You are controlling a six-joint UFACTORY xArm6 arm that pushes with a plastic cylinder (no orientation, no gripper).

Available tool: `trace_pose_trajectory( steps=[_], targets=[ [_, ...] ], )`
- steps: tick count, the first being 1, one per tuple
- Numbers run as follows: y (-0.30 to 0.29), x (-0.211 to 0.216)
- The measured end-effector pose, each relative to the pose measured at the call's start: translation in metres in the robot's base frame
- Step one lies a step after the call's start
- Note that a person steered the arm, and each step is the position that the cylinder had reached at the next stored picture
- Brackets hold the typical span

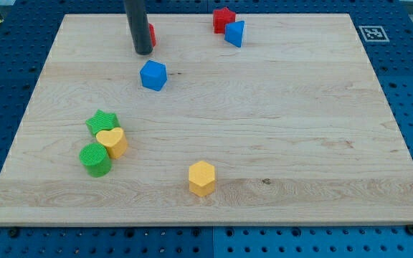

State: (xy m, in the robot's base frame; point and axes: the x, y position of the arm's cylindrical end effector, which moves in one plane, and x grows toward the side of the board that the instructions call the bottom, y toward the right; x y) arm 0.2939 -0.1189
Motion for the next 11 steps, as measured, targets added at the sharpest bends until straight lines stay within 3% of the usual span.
trace_pose_trajectory(
  steps=[3, 6, 11],
  targets=[
    [0.044, -0.035],
    [-0.031, -0.035],
    [-0.042, -0.026]
  ],
)
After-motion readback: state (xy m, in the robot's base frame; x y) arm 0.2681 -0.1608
